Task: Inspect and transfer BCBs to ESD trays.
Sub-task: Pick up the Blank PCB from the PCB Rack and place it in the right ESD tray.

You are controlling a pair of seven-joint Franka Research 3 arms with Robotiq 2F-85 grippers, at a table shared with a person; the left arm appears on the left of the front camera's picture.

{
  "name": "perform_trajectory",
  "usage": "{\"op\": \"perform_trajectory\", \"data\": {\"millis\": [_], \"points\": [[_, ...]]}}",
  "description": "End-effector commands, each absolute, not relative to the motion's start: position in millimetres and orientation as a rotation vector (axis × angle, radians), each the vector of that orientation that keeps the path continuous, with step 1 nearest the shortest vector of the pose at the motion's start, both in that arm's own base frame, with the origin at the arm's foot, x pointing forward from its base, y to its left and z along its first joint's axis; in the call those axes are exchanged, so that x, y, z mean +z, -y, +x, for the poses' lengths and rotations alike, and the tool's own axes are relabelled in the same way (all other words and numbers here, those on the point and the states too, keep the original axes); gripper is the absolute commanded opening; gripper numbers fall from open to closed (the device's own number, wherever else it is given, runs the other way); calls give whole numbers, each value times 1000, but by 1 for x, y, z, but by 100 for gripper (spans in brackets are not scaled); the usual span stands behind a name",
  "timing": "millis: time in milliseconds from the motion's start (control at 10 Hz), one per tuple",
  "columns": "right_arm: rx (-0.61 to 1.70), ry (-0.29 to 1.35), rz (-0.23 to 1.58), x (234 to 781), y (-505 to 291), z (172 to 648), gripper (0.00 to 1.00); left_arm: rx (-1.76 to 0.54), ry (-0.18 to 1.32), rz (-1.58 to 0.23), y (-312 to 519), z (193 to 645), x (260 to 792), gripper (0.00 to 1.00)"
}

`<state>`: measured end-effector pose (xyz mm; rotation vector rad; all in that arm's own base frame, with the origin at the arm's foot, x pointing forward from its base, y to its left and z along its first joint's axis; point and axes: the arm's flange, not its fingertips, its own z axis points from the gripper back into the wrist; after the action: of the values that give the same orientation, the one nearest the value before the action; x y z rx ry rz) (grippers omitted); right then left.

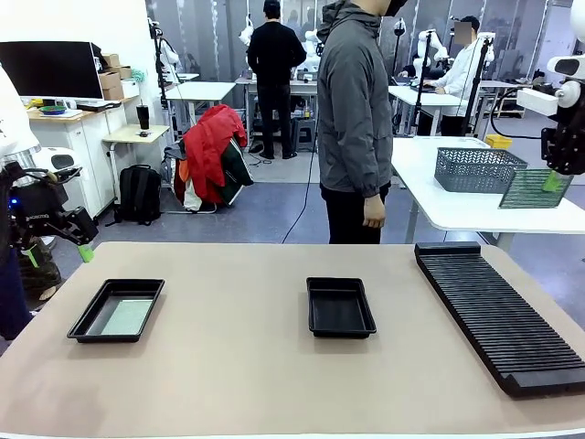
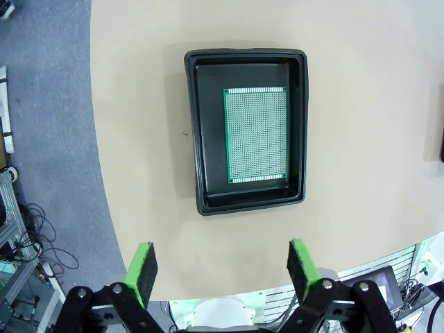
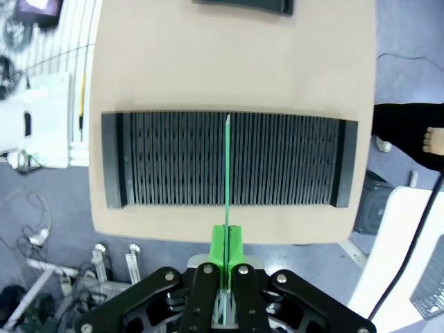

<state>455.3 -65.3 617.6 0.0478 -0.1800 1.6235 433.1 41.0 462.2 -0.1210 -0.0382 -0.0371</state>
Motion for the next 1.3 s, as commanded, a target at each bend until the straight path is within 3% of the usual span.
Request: {"op": "perform_trajectory", "data": {"millis": [0,900,1200], "points": [[1418,285,173,612,47,471,2,-34,48,-120,-41,433,461,100],[557,274,595,519,-55,486,2,-34,48,-120,-41,433,461,100],[304,263,740,465,-91,482,2,-34,48,-120,-41,433,461,100]]}}
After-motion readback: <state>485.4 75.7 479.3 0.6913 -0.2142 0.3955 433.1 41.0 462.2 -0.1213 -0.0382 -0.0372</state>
